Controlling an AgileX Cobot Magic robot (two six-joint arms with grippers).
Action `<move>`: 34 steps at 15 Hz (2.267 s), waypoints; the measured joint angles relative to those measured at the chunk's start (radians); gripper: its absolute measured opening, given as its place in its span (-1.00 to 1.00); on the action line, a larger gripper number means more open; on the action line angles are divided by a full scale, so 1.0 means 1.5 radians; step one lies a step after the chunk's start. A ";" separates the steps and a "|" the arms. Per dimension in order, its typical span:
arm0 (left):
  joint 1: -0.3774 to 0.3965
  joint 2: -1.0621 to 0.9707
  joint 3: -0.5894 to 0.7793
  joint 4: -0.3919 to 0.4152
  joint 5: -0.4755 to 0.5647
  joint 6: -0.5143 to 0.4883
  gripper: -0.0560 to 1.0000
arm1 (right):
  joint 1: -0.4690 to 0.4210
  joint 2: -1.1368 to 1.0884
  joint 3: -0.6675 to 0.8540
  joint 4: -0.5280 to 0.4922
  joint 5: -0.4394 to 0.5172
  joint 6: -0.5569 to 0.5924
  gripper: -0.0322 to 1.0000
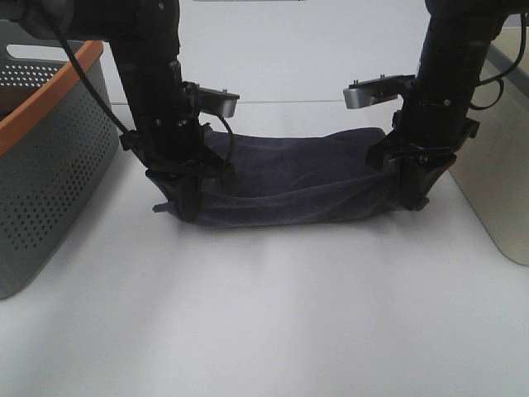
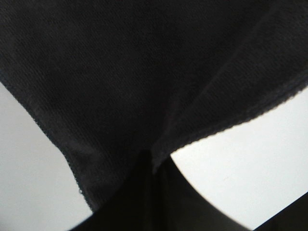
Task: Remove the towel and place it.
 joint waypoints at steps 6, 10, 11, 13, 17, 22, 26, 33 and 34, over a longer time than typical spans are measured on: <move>-0.055 -0.006 0.056 -0.040 -0.001 -0.002 -0.89 | 0.000 -0.001 0.087 -0.048 -0.001 -0.009 -0.94; -0.060 -0.006 0.056 -0.035 -0.001 -0.002 -0.89 | 0.000 -0.001 0.087 -0.075 -0.001 -0.012 -0.94; -0.060 -0.006 0.056 -0.034 -0.001 -0.002 -0.86 | 0.000 -0.001 0.087 -0.075 -0.001 -0.001 -0.94; -0.060 -0.006 0.060 -0.036 -0.001 -0.001 -0.69 | 0.000 -0.001 0.087 -0.076 -0.001 0.012 -0.83; -0.060 -0.007 0.099 -0.027 0.000 -0.012 0.08 | 0.000 -0.001 0.091 -0.053 -0.001 0.103 0.11; -0.060 -0.007 0.100 -0.005 0.001 -0.028 0.60 | 0.001 -0.018 0.093 -0.037 -0.001 0.203 0.55; -0.060 -0.025 0.057 0.001 0.001 -0.049 0.60 | 0.001 -0.095 0.054 0.007 0.000 0.213 0.56; -0.060 -0.117 -0.041 0.033 0.002 -0.085 0.61 | 0.001 -0.215 -0.071 0.017 0.002 0.222 0.66; -0.057 -0.123 -0.061 0.052 0.002 -0.100 0.61 | 0.001 -0.247 -0.095 -0.004 0.003 0.257 0.68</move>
